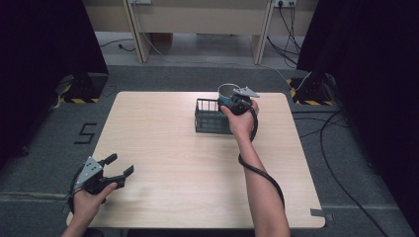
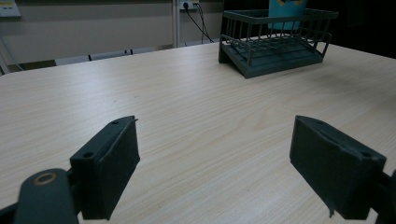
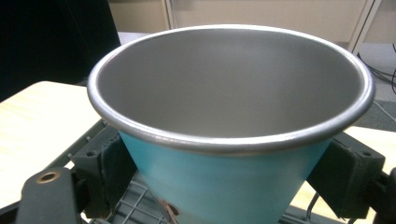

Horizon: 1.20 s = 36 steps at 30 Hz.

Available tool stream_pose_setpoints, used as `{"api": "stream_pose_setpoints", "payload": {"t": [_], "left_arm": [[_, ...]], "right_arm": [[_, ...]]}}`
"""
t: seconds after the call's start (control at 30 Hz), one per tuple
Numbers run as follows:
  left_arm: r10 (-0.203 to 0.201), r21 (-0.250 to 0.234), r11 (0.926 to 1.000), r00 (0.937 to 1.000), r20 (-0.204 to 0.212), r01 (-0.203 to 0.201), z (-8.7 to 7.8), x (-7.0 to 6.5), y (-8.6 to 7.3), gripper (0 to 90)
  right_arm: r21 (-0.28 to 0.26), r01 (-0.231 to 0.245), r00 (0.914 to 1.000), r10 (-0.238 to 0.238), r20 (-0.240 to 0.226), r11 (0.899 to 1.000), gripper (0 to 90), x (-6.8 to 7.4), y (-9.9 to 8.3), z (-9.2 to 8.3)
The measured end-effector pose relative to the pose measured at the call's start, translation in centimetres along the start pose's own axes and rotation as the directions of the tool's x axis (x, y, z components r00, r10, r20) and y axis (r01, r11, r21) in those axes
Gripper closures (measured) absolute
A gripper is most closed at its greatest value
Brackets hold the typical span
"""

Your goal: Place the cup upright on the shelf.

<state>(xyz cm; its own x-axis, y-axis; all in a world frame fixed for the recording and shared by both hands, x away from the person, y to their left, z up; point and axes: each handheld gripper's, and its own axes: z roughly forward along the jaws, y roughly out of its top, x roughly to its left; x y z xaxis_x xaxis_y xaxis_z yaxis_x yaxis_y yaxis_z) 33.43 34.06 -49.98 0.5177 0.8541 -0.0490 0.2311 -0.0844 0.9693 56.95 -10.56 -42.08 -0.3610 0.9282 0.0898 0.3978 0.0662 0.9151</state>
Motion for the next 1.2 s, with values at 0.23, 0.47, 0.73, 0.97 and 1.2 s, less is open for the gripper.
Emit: {"api": "stream_pose_setpoints", "payload": {"t": [0.23, 0.47, 0.73, 0.97, 1.2], "left_arm": [[-0.001, 0.0, 1.0, 1.0, 0.0, 0.001, 0.0, 0.0, 0.0, 15.0], [-0.002, -0.001, 1.0, 1.0, 0.001, 0.002, 0.0, 0.0, 0.0, 15.0], [-0.002, -0.001, 1.0, 1.0, 0.001, 0.002, 0.0, 0.0, 0.0, 15.0], [-0.001, 0.0, 1.0, 1.0, 0.002, 0.001, 0.0, 0.0, 0.0, 15.0], [0.001, 0.0, 1.0, 1.0, 0.002, -0.001, 0.0, 0.0, 0.0, 15.0]], "right_arm": [[0.024, -0.002, 1.0, 0.002, -0.001, 1.0, 17.4, 0.0, -0.6, 0.4], [0.05, -0.002, 1.0, 0.002, -0.003, 0.999, 17.4, 0.1, -1.0, 0.7], [0.066, -0.004, 1.0, 0.005, -0.004, 0.998, 17.3, -0.1, -1.4, 1.0], [0.076, 0.011, 0.9999, -0.01, -0.006, 0.997, 16.7, 0.1, -1.7, 0.9], [0.072, 0.002, 1.0, -0.001, -0.009, 0.997, 16.1, 0.2, -1.8, 0.4]]}}
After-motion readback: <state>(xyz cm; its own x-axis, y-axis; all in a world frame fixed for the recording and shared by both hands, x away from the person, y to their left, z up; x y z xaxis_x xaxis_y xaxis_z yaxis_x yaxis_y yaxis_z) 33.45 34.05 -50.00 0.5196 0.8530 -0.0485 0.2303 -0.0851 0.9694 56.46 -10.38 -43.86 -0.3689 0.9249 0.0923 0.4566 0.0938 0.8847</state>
